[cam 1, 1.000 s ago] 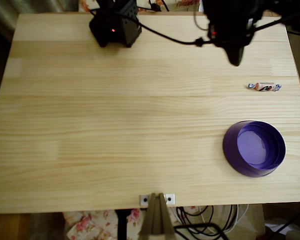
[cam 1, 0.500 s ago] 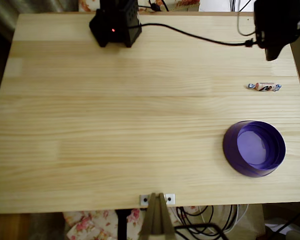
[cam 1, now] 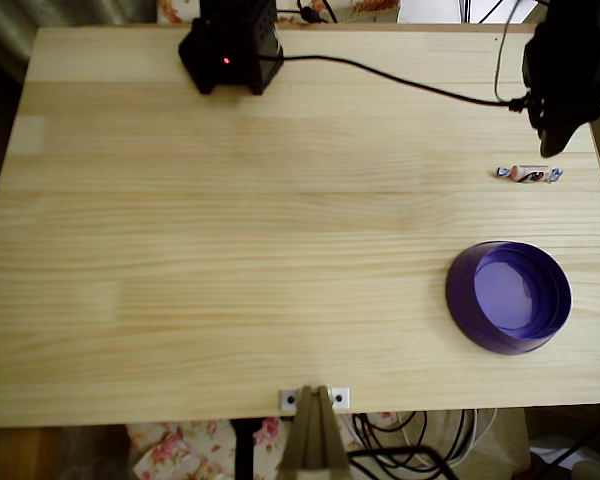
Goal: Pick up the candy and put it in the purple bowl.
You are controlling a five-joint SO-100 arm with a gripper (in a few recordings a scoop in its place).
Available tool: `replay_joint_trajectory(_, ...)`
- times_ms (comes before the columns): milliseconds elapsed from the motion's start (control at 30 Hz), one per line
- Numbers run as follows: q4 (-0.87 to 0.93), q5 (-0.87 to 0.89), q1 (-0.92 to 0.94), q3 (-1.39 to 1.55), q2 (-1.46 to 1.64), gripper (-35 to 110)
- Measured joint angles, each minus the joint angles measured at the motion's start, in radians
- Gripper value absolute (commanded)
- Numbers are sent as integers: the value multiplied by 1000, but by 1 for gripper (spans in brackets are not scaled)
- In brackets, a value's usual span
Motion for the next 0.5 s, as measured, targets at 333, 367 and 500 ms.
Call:
replay_joint_trajectory(333, -5, 74, -18, -64, -86, 13)
replay_joint_trajectory(367, -5, 83, -23, -66, -98, 14)
replay_joint_trajectory(500, -9, 87, -48, -67, -129, 14)
